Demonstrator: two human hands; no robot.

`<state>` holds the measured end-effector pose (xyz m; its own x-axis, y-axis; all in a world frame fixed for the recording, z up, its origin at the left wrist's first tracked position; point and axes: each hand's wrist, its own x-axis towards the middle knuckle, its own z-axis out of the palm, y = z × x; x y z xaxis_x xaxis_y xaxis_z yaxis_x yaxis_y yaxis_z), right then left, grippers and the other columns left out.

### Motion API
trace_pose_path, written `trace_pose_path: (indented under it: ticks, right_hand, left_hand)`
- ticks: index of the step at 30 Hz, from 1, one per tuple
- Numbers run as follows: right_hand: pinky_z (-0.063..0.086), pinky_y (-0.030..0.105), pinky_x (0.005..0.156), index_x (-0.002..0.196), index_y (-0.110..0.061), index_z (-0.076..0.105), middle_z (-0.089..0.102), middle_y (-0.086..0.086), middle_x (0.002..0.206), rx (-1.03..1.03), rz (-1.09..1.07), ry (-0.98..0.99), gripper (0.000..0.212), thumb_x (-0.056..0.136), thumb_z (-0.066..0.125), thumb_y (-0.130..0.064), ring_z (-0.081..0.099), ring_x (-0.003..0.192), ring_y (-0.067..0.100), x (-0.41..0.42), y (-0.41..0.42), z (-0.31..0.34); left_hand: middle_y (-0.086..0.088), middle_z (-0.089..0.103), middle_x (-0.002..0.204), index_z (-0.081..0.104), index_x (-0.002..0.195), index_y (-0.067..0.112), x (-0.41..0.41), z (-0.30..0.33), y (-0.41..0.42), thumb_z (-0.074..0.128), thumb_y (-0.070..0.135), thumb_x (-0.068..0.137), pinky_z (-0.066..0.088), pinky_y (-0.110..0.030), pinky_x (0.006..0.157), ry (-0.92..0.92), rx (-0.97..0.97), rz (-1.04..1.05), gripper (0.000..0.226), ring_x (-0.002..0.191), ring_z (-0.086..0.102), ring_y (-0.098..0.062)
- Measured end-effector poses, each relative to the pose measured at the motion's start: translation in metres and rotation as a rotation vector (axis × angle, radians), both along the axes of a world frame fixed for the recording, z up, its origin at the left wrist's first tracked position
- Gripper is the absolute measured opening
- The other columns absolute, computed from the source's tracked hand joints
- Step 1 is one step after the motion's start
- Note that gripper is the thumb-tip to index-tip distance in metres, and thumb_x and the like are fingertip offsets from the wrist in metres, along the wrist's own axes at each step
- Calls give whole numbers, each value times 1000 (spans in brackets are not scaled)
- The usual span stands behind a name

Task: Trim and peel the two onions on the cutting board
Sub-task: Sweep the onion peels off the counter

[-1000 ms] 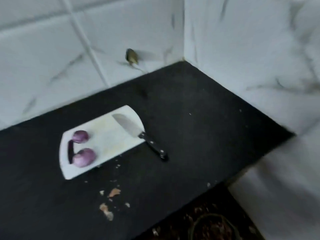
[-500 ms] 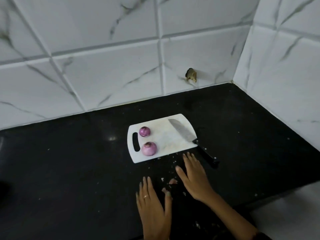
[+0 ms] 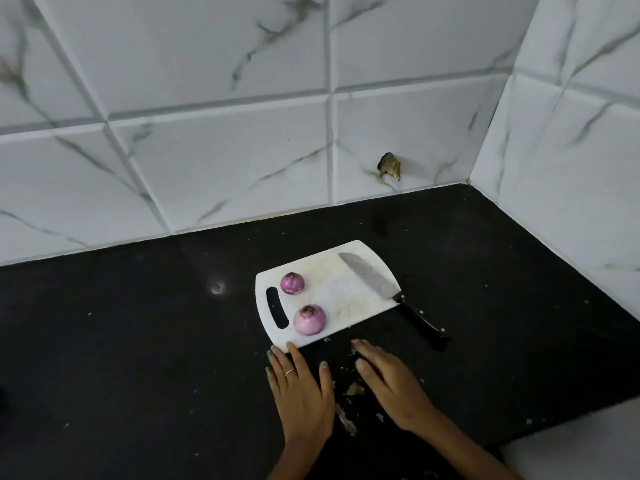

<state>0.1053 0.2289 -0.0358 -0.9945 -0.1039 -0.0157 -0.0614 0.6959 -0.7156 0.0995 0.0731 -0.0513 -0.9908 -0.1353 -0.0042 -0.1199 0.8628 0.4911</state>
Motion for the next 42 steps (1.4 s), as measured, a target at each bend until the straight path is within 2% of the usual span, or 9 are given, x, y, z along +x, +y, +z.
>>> trace_pose_path:
  ticks: [7,13,19,25,29,33,37,40,42]
  right_hand:
    - [-6,27,114,150,-13,18,12,3,159,423,-173,-57,117,64,-31,-75,3,147,15,-31,13,-5]
    - [-11,30,114,151,-9,10,4,6,160,479,-185,-74,97,72,-17,-58,-4,148,16,-36,3,-5]
    - [-13,38,115,150,-6,0,-6,12,159,544,-156,-76,126,53,-43,-72,-13,146,22,-38,-15,-1]
    - [-7,26,117,148,-10,25,14,2,158,234,258,16,97,82,-12,-71,-4,146,9,2,-25,-3]
    - [37,15,103,115,-35,60,61,-16,124,-280,-106,-6,35,94,36,-48,51,120,-5,25,-3,19]
    - [22,28,112,134,-14,51,47,4,143,83,-441,21,65,91,19,-51,37,136,14,26,17,8]
    - [5,31,114,131,-3,52,47,15,141,347,-291,-203,80,97,2,-55,45,131,30,43,-6,-6]
    - [-2,11,113,141,-16,33,27,-8,150,141,-194,-42,67,95,10,-59,23,141,2,49,-14,-8]
    - [22,4,105,127,-28,51,49,-18,134,-160,-240,23,33,97,38,-36,41,128,-8,48,-10,2]
  left_hand:
    - [-26,7,157,1,151,2,-13,10,-2,-2,50,75,-30,-35,107,-22,-4,40,90,148,-4,-31]
    - [-20,3,159,-7,150,1,-24,14,-6,-2,45,68,-28,-37,109,-48,11,30,93,148,-9,-26]
    - [-18,-5,160,-4,151,5,-31,12,-11,-6,50,68,-16,-36,116,-69,90,3,95,148,-13,-24]
    - [-10,-8,160,1,152,11,-15,10,-16,-6,58,76,-17,-23,113,-20,208,-81,90,144,-17,-12]
    - [3,-8,158,1,152,16,-2,7,-12,-5,57,82,-17,-19,112,11,156,-185,81,145,-15,-7]
    - [11,-9,154,-2,149,22,2,7,3,-8,57,83,-14,-17,113,7,104,-316,74,144,-13,-2]
    - [20,4,153,11,148,28,11,10,22,-6,65,88,1,-21,119,-32,285,-549,72,144,2,6]
    - [26,31,148,35,143,34,22,18,22,19,51,94,22,-18,115,-31,684,-425,54,136,25,13]
    - [24,40,146,43,139,34,26,20,18,24,49,94,26,-16,112,139,757,-240,52,137,32,4]
